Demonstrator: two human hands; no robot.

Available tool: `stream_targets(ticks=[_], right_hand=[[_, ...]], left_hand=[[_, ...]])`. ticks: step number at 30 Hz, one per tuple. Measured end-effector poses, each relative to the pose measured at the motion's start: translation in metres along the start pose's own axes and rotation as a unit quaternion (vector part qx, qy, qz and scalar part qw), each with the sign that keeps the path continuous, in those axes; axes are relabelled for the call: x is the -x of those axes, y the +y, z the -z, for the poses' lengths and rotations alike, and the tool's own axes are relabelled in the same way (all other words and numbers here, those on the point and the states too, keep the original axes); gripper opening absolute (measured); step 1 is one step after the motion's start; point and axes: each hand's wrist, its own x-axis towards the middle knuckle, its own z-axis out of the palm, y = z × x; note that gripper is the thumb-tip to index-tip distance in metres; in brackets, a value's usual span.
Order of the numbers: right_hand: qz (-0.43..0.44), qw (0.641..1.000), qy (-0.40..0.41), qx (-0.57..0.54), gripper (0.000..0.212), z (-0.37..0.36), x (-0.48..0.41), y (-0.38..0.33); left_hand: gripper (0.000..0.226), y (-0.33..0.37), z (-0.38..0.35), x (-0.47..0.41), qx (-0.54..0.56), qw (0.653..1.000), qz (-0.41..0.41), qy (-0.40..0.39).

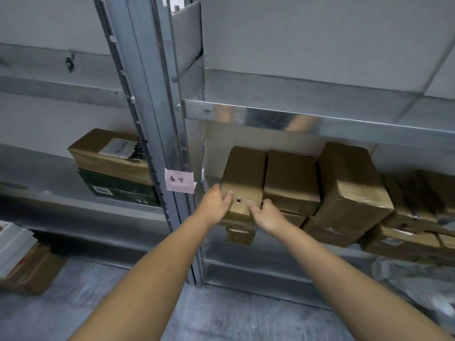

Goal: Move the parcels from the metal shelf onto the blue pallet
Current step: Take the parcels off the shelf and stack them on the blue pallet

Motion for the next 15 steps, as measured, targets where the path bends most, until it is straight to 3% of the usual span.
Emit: stream_targets(ticks=[7, 12, 15], right_hand=[[-0.019, 0.997, 0.032, -0.063, 0.056, -0.017, -0.011, -0.007], [0.008, 0.998, 0.001, -0.067, 0.051, -0.015, 0.005, -0.005], [0.034, 0.995, -0.021, -0.091, 0.048, -0.009, 0.024, -0.002]], left_hand=[[0.063, -0.008, -0.011, -0.01, 0.22, 0.973, 0.064, 0.005], [0.066, -0.016, -0.008, 0.007, 0.231, 0.97, 0.06, 0.048], [0.051, -0.012, -0.001, 0.031, 0.236, 0.968, 0.046, 0.068]])
